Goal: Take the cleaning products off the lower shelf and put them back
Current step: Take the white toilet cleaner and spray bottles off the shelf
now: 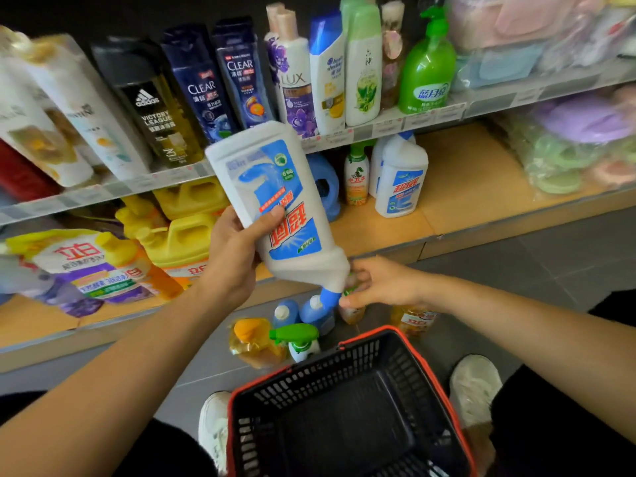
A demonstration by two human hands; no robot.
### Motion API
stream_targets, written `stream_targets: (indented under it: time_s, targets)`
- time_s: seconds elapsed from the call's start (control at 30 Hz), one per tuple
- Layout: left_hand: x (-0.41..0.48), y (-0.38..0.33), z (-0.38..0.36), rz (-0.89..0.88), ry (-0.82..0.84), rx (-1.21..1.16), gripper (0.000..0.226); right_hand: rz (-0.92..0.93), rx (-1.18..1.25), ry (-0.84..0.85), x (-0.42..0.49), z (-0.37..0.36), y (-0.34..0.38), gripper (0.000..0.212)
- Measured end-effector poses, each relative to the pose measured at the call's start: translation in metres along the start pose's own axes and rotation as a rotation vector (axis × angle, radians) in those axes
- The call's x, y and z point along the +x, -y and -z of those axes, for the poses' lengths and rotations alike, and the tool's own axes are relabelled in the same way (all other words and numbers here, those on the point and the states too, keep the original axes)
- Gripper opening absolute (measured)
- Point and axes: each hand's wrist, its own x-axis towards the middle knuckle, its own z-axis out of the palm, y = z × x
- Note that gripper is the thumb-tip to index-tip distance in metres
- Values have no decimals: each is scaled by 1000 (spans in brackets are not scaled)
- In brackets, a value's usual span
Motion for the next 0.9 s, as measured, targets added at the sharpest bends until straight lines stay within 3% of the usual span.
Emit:
stream_targets:
  time_s: [0.2,0.3,0.47,0.63,0.77,0.9]
  targets:
    - [-4,8,14,114,-77,-112,45,-20,563,24,2,-18,2,31]
    - [-4,10,21,156,-52,-140,49,9,630,-72,1,-18,7,37]
    - [-8,22,23,238,-23,3,55,91,573,-303,-1,2,13,34]
    - [-5,37,15,360,13,201,35,194,363,-410,-12,36,19,27]
    - [-5,48,1,417,99,348,34,272,214,-509,-22,65,33,15]
    - [-6,59,-13,449,233,465,35,306,34,-639,-31,93,54,17]
